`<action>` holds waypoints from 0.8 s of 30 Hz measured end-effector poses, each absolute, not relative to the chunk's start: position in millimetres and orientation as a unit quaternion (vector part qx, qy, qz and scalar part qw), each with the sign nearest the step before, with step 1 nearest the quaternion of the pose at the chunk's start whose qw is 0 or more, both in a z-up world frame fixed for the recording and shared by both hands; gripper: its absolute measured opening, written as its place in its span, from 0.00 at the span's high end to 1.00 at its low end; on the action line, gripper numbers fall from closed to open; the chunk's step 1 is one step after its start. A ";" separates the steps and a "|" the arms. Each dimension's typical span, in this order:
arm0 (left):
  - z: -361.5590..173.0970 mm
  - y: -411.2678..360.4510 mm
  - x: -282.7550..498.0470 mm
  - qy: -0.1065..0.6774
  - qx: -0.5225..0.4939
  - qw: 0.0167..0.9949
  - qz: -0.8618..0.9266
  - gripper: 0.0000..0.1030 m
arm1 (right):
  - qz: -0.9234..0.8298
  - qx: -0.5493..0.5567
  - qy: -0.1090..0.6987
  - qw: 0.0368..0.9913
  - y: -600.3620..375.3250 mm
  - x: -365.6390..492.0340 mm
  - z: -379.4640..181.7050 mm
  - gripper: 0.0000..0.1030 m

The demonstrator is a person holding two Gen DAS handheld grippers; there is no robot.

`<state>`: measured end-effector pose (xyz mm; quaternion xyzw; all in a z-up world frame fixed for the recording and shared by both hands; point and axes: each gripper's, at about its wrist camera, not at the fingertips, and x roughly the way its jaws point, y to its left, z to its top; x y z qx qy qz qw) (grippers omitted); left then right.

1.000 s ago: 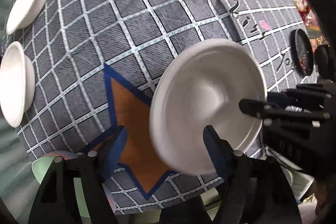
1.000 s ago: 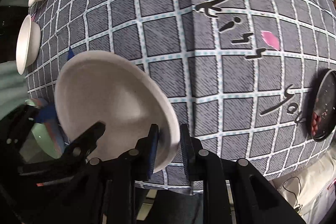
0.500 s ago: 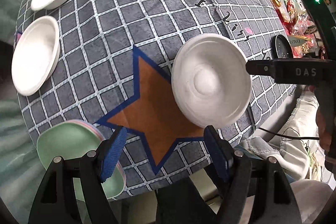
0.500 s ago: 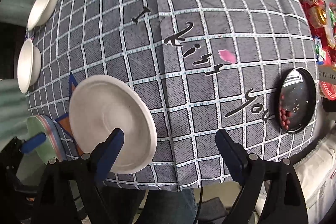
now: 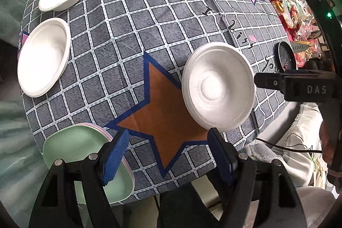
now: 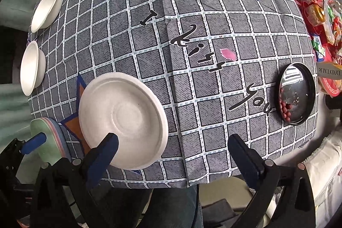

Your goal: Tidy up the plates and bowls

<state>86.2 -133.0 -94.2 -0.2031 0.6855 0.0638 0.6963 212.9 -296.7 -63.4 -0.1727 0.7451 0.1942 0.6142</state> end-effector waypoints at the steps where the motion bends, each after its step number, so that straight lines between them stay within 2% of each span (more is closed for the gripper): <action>1: -94.1 -132.3 86.5 0.685 -0.203 0.697 0.064 0.23 | 0.194 -0.172 0.746 0.614 -294.6 210.3 -65.7 0.00; 14: -85.4 -112.1 90.7 0.669 -0.212 0.707 0.082 0.23 | 0.200 -0.184 0.744 0.611 -281.1 209.8 -64.5 0.00; 20: -63.8 -59.3 101.3 0.624 -0.251 0.727 0.141 0.23 | 0.220 -0.208 0.727 0.617 -254.6 225.0 -54.4 0.00; 24: -50.9 6.1 97.1 0.584 -0.282 0.727 0.224 0.23 | 0.247 -0.232 0.714 0.612 -217.9 230.8 -52.4 0.00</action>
